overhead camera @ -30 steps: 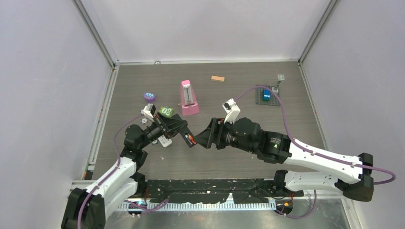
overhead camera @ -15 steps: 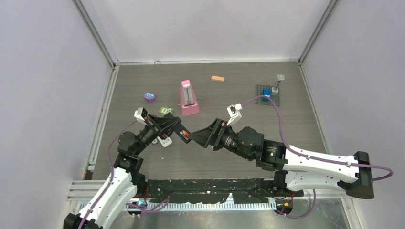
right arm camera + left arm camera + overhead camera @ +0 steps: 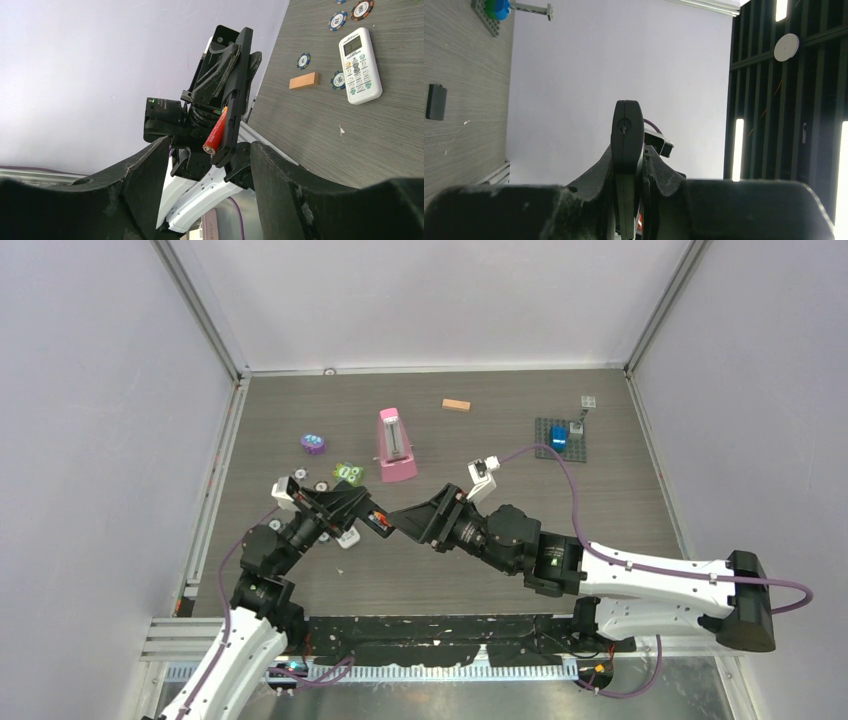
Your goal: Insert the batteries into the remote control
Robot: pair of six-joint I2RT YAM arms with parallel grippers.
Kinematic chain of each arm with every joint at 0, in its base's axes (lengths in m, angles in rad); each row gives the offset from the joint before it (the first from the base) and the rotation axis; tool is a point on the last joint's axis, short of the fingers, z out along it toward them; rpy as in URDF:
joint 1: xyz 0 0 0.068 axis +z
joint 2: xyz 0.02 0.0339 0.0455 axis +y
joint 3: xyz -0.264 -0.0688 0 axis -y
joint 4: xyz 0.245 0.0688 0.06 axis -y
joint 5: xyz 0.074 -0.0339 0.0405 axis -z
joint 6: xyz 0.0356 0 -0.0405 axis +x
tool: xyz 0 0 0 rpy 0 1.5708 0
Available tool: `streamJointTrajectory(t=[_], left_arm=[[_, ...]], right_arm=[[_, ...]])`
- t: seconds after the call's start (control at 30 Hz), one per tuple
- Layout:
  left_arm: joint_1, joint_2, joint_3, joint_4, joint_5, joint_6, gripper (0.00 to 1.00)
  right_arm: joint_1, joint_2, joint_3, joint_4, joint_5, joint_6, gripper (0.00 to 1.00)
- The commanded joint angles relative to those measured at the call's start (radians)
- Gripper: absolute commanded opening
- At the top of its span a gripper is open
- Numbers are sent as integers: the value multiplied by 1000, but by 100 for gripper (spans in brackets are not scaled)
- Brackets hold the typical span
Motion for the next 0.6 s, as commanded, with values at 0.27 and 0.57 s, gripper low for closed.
streamJointTrajectory(t=[0.27,0.57], left_arm=[[-4,-11,18,-31,-24,-22,0],[-4,-7,31,-35,-18,-21,0]], right_arm=[[6,17,12,85,7,26,51],[6,53,23,70,-11,33,47]])
